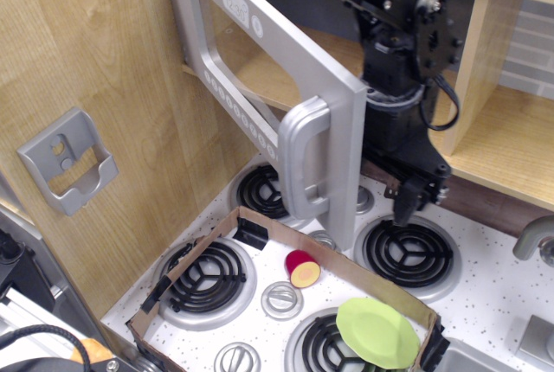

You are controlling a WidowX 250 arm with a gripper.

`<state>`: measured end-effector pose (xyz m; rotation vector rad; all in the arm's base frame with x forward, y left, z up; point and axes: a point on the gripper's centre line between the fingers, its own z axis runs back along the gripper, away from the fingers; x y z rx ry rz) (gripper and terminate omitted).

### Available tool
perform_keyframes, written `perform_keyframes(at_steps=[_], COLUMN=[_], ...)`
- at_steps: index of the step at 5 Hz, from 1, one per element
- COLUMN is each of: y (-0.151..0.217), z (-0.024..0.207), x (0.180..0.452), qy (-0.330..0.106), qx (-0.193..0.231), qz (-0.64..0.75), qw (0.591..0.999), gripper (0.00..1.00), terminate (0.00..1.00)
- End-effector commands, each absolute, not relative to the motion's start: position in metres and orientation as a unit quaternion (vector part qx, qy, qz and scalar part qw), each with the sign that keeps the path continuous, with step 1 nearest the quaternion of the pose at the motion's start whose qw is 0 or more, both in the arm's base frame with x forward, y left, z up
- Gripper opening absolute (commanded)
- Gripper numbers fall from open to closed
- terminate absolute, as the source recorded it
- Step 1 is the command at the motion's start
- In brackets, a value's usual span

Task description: Open microwave

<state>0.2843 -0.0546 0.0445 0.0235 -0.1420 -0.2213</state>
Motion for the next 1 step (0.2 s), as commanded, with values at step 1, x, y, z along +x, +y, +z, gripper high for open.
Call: perform_keyframes(at_steps=[1], y=[-0.0227], z=[0.0611], x=[0.2626], qy=[-0.106], qx=[0.023], qz=[-0.097], qw=[0.989], gripper=[1.00], terminate=[1.00])
